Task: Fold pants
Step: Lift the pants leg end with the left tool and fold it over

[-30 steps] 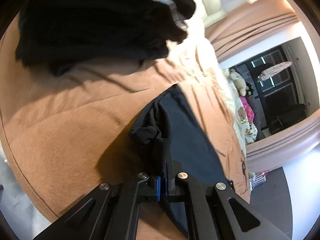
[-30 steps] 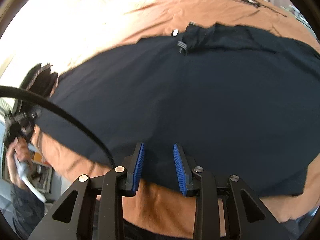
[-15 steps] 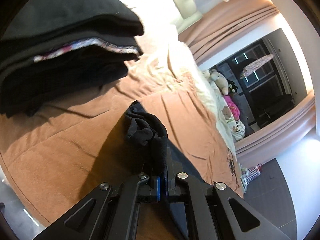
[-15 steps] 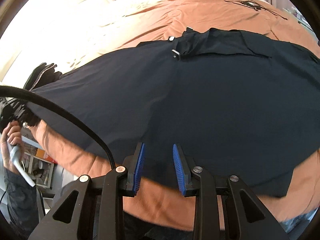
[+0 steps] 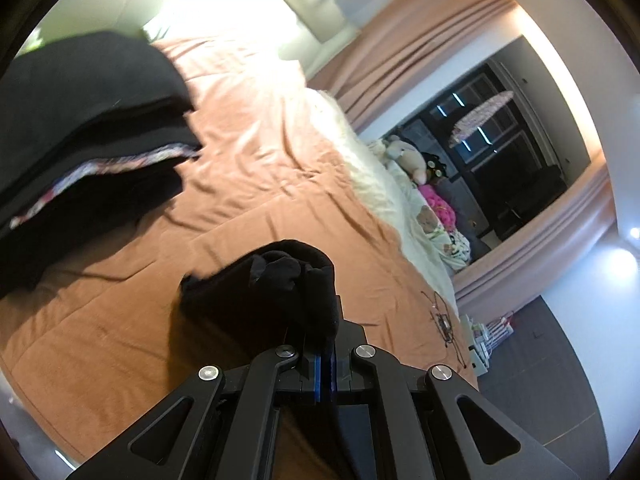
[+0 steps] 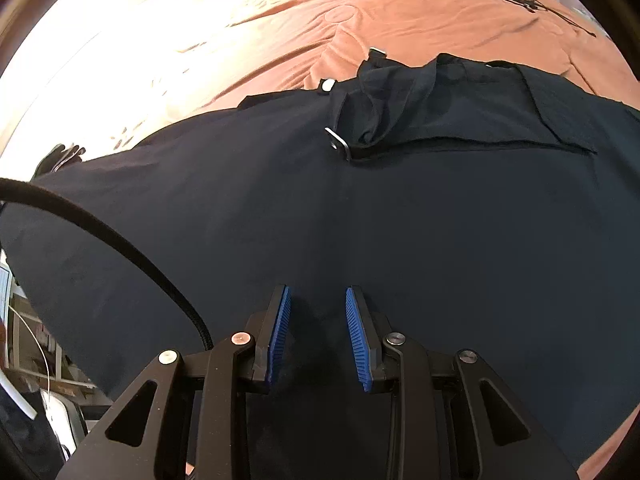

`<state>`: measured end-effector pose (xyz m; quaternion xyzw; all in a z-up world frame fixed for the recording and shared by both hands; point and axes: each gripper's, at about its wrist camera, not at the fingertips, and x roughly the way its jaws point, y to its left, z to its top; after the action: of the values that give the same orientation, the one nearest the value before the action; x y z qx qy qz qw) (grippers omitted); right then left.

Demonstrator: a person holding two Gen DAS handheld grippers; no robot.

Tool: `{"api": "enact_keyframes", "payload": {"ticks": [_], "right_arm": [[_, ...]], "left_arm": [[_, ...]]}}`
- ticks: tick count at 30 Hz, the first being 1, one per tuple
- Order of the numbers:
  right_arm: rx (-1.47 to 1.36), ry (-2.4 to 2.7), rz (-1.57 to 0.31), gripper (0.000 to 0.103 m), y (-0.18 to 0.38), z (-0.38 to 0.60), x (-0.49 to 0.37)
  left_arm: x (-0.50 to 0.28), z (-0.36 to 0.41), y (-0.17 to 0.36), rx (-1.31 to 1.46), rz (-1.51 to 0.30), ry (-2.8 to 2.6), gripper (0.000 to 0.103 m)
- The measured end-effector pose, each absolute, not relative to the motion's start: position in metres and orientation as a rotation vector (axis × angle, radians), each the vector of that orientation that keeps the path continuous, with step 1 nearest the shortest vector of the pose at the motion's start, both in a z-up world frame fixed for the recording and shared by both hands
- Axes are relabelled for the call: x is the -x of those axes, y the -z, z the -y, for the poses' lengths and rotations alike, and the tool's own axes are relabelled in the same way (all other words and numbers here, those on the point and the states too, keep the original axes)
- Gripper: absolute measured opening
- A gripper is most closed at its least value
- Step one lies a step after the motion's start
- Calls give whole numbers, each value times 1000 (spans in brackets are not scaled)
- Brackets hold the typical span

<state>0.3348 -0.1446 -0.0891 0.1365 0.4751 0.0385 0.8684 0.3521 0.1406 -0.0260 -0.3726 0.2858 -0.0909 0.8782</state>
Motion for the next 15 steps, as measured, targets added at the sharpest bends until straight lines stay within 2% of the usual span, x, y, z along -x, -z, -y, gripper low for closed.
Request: {"api": "enact_keyframes", "payload": {"ticks": [9, 15], "right_arm": [[-310, -140, -1015, 27, 96, 141, -294], [-392, -163, -963, 27, 77, 160, -253]], "left_arm": [[-365, -88, -46, 656, -535, 296, 2], [-361, -52, -87, 590, -492, 369, 2]]}}
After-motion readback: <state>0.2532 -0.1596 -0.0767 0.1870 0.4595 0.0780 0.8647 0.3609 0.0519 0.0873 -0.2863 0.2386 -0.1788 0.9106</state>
